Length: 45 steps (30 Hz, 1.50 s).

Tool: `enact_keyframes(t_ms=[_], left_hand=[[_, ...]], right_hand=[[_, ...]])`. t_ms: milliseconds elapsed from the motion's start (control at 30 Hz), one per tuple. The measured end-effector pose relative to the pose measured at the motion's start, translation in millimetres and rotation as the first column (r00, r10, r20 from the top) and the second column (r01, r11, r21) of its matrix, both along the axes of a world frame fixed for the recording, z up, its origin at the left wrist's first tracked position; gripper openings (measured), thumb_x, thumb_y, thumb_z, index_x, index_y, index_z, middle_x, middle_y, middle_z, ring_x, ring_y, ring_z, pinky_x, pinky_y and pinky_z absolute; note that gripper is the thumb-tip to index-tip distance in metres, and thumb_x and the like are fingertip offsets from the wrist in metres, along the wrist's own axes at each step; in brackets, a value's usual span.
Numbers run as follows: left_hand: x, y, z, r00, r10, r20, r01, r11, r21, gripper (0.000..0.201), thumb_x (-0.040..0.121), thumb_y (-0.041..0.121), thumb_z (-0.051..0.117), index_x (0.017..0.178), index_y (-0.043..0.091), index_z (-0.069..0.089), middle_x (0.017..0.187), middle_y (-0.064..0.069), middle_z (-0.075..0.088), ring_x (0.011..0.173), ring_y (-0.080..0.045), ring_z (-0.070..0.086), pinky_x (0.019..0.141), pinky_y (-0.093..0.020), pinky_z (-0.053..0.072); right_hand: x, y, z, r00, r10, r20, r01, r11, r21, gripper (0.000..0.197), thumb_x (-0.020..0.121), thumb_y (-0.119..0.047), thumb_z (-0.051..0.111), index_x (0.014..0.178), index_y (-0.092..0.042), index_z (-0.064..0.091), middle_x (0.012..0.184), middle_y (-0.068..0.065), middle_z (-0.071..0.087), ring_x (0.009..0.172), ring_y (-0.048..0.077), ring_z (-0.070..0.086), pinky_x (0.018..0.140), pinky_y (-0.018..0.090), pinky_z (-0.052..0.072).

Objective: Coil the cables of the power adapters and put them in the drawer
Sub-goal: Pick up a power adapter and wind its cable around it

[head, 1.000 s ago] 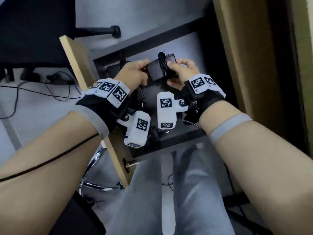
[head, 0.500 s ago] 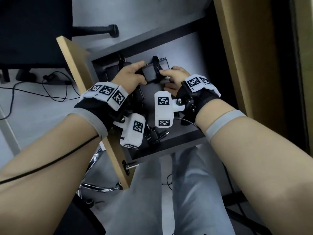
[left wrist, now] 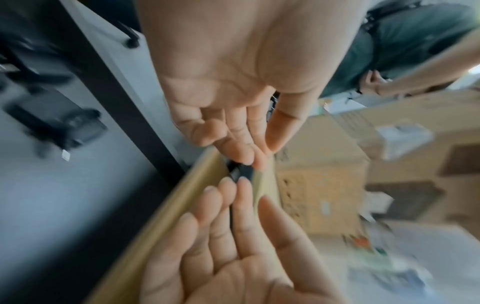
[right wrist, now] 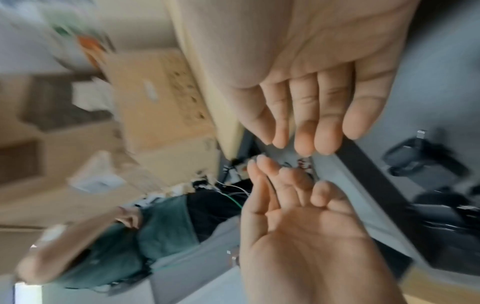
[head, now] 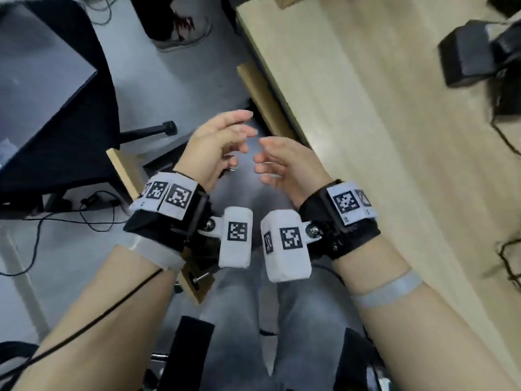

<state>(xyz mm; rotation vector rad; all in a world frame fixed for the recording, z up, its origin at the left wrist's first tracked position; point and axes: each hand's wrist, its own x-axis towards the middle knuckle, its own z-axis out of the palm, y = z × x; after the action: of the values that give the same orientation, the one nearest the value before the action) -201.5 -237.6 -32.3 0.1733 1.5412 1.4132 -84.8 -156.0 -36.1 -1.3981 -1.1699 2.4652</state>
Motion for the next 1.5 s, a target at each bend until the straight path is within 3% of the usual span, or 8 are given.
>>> enact_keyframes(t_ms=[233,500,700,767,867,1033,1300,1500], left_hand=[[118,139,49,0.968,-0.250,0.035,0.242,0.960,0.143,0.026,0.087,-0.006,0.042,0.100,0.013,0.057,0.064,0.006,0.065,0.058,-0.010,0.049,0.046,-0.017,0.030],[249,261,53,0.792,-0.608,-0.052,0.609,0.783,0.124,0.029,0.087,-0.005,0.045,0.099,0.017,0.059,0.076,0.007,0.065,0.065,-0.007,0.054,0.051,-0.016,0.038],[292,328,35,0.718,-0.637,-0.282,0.665,0.747,0.006,0.037,0.090,-0.004,0.046,0.125,0.007,0.048,0.109,0.001,0.056,0.106,-0.012,0.054,0.099,-0.024,0.043],[292,350,30,0.667,-0.614,-0.422,0.634,0.765,-0.113,0.037,0.090,0.000,0.046,0.127,0.006,0.048,0.106,0.000,0.057,0.108,-0.018,0.053,0.099,-0.025,0.039],[288,373,28,0.478,-0.670,-0.568,0.549,0.732,-0.402,0.031,0.088,0.012,0.055,0.119,0.011,0.052,0.110,-0.007,0.060,0.105,-0.023,0.054,0.090,-0.025,0.038],[287,386,22,0.052,-0.874,-0.482,0.659,0.393,-0.641,0.026,0.080,0.032,0.069,0.091,0.010,0.062,0.087,-0.008,0.058,0.079,-0.021,0.051,0.072,-0.030,0.039],[291,372,26,0.332,-0.791,-0.513,0.735,0.558,-0.385,0.061,0.066,0.009,0.081,0.103,0.017,0.033,0.091,0.001,0.056,0.085,-0.019,0.054,0.075,-0.027,0.039],[295,358,67,0.471,-0.639,-0.608,0.770,0.634,-0.070,0.056,0.059,0.001,0.082,0.102,0.019,0.050,0.101,0.002,0.058,0.101,-0.017,0.057,0.084,-0.028,0.052]], right_hand=[[121,100,54,0.963,-0.267,-0.028,0.268,0.951,0.151,0.013,0.093,-0.009,0.049,0.086,-0.017,0.056,0.069,0.003,0.057,0.057,0.013,0.054,0.059,0.024,0.044],[276,199,73,0.869,-0.478,0.126,0.393,0.823,0.410,0.019,0.092,-0.003,0.046,0.083,-0.018,0.055,0.070,0.003,0.056,0.054,0.008,0.051,0.053,0.018,0.040],[317,234,56,0.774,-0.610,0.169,0.466,0.730,0.500,0.012,0.089,-0.006,0.053,0.095,-0.015,0.057,0.078,-0.004,0.054,0.071,0.011,0.052,0.066,0.023,0.046],[315,247,47,0.763,-0.621,0.182,0.472,0.727,0.499,0.013,0.087,-0.008,0.056,0.095,-0.019,0.057,0.080,-0.007,0.055,0.071,0.010,0.051,0.069,0.026,0.044],[307,267,37,0.766,-0.608,0.211,0.449,0.740,0.501,0.021,0.086,-0.005,0.055,0.103,-0.017,0.059,0.085,-0.003,0.058,0.076,0.012,0.054,0.076,0.030,0.046],[295,294,30,0.785,-0.497,0.369,0.353,0.849,0.393,0.031,0.088,0.000,0.047,0.116,-0.006,0.058,0.081,0.010,0.058,0.073,0.022,0.055,0.080,0.037,0.053],[304,283,43,0.791,-0.538,0.292,0.421,0.824,0.380,0.038,0.090,0.001,0.044,0.127,-0.005,0.049,0.073,0.005,0.056,0.061,0.012,0.054,0.064,0.020,0.049],[323,259,88,0.724,-0.680,0.114,0.438,0.581,0.685,0.024,0.083,0.004,0.052,0.082,-0.018,0.060,0.065,-0.004,0.051,0.061,0.012,0.050,0.059,0.023,0.046]])
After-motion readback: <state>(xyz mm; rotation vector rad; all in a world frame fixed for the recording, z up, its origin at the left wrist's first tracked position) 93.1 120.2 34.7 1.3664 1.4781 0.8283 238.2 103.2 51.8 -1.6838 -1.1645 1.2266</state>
